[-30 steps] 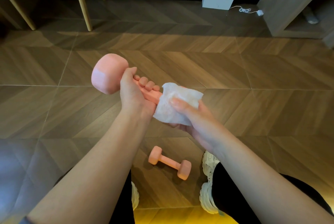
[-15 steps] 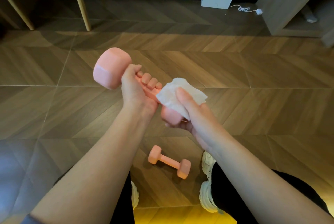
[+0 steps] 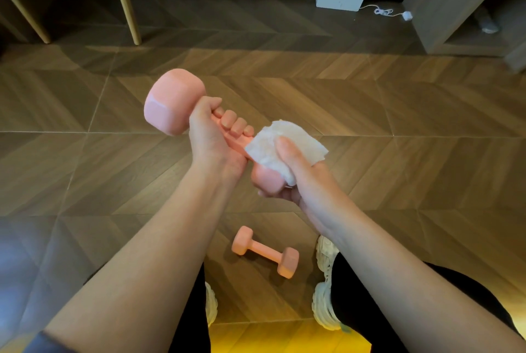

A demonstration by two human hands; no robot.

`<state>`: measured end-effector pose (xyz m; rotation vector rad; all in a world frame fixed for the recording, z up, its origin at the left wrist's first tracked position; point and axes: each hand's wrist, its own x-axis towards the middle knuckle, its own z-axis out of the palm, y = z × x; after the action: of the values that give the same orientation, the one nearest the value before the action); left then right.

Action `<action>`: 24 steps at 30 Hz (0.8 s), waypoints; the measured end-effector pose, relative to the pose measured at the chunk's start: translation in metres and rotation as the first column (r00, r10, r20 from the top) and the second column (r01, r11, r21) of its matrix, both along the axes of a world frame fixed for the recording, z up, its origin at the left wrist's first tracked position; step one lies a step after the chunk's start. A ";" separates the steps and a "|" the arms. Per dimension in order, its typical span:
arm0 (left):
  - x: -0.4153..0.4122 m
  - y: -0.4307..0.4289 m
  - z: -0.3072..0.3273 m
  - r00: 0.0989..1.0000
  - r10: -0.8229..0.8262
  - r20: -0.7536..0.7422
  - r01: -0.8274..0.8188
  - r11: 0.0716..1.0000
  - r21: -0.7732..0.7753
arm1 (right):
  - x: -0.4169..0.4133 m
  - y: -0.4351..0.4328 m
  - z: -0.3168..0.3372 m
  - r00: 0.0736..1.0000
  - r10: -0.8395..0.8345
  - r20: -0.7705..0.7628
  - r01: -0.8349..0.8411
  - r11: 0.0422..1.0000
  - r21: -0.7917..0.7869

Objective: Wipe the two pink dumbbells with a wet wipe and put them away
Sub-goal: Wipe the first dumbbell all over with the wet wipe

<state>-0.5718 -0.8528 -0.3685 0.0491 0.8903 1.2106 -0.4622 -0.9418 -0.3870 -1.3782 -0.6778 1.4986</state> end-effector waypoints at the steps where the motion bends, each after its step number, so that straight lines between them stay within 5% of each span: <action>1: -0.001 0.001 0.000 1.000 0.003 -0.001 -0.003 1.000 0.005 | 0.002 0.001 0.002 0.999 0.000 -0.054 0.000 1.000 -0.006; 6: -0.007 -0.001 -0.001 0.998 -0.025 0.060 0.021 0.998 0.065 | 0.023 -0.002 0.004 0.868 0.239 -0.435 -0.283 0.958 -0.037; 9: -0.004 -0.002 0.001 0.998 -0.041 0.056 0.035 0.995 0.090 | 0.024 -0.004 0.004 0.831 0.223 -0.510 -0.281 0.959 -0.040; 15: 0.007 -0.007 -0.004 1.000 -0.024 0.006 0.024 1.000 0.000 | 0.010 0.000 0.000 0.999 0.049 0.022 -0.047 0.997 -0.063; 18: 0.008 -0.006 -0.003 1.000 -0.030 0.008 0.030 1.000 0.006 | 0.010 0.002 0.001 0.999 0.012 -0.030 -0.014 0.997 -0.080; 21: 0.003 -0.002 -0.003 1.000 -0.010 0.021 0.009 1.000 0.007 | 0.022 0.001 0.005 0.972 0.179 -0.150 -0.177 0.984 0.025; 24: -0.001 -0.001 -0.005 0.999 0.020 0.032 -0.019 0.999 -0.030 | 0.021 -0.005 0.005 0.967 0.253 0.017 -0.253 0.965 0.061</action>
<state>-0.5733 -0.8540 -0.3731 -0.0027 0.8825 1.2126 -0.4413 -0.9470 -0.3816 -1.2876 -0.9280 1.6552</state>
